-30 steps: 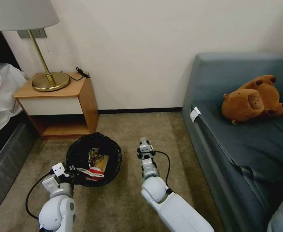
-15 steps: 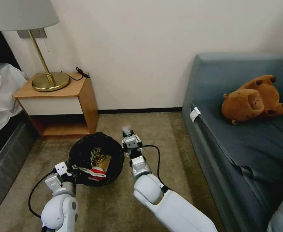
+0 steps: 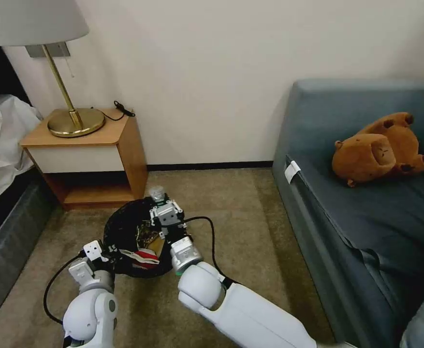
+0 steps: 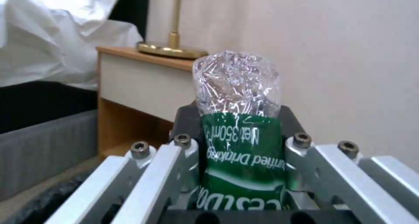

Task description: Pick up the trash bin, then pick up the garbage on the floor and place it into the trash bin.

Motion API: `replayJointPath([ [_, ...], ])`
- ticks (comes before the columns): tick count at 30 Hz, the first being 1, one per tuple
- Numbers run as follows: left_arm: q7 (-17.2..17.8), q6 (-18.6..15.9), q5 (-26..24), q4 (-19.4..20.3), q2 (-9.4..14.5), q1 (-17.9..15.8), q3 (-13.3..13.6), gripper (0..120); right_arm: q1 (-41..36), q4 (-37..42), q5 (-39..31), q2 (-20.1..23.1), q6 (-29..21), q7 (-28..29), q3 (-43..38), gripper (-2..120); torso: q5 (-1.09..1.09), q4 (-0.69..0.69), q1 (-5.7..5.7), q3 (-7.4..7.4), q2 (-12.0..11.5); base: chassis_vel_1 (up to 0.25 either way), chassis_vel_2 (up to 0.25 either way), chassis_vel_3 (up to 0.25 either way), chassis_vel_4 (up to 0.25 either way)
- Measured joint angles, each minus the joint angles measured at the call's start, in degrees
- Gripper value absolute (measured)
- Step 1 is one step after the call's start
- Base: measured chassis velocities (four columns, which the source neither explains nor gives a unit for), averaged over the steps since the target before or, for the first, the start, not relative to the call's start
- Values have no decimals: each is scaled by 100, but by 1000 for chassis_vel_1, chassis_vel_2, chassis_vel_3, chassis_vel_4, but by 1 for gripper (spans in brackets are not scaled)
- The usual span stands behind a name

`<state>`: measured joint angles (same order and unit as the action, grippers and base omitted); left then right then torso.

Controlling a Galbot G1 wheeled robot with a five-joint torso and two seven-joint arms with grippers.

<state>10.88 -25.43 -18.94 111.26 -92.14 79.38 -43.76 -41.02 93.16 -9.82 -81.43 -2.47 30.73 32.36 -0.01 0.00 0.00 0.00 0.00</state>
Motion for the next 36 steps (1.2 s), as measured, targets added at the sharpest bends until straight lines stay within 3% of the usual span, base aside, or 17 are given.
replayJointPath([
  [17,-2,51,-37,-1,0,41,24,2,452,-987,129,-336,650,-56,584,22,1,0,0,0,0,0,0,0,0],
  [27,-3,55,-34,-4,0,28,50,2,355,-1002,136,-337,515,16,502,56,1,0,0,0,0,0,0,0,0],
  [29,-3,55,-32,-3,0,36,58,2,338,-1004,137,-385,485,25,506,76,1,0,0,0,0,0,0,0,0],
  [36,-7,59,-43,10,0,43,19,2,359,-977,134,-435,394,89,476,98,1,0,0,0,0,0,0,0,0],
])
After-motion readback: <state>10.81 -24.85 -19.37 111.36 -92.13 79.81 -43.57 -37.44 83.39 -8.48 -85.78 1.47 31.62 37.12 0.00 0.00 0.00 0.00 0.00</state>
